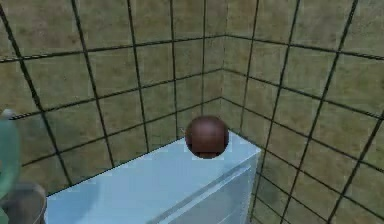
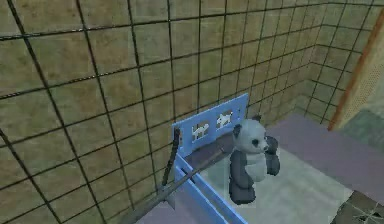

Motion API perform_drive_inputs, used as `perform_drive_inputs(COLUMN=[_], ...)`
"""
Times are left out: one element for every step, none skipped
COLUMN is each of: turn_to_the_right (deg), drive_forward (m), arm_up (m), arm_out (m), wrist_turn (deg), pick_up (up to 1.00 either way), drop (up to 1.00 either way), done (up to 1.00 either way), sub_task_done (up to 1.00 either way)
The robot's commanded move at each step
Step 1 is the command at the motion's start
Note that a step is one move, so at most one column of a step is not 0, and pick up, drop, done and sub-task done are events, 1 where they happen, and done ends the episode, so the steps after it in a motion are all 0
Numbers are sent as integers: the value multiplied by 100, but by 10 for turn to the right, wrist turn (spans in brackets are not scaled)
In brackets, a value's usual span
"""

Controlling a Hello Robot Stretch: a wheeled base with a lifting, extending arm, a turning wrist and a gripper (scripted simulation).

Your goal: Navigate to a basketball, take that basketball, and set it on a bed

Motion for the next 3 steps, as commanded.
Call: perform_drive_inputs(turn_to_the_right=[-450,-360,450], drive_forward=[0,0,0], arm_up=[0,0,0], arm_out=[0,0,0], wrist_turn=[0,0,0], pick_up=[0,0,0], drop=[0,0,0], done=[0,0,0], sub_task_done=[0,0,0])
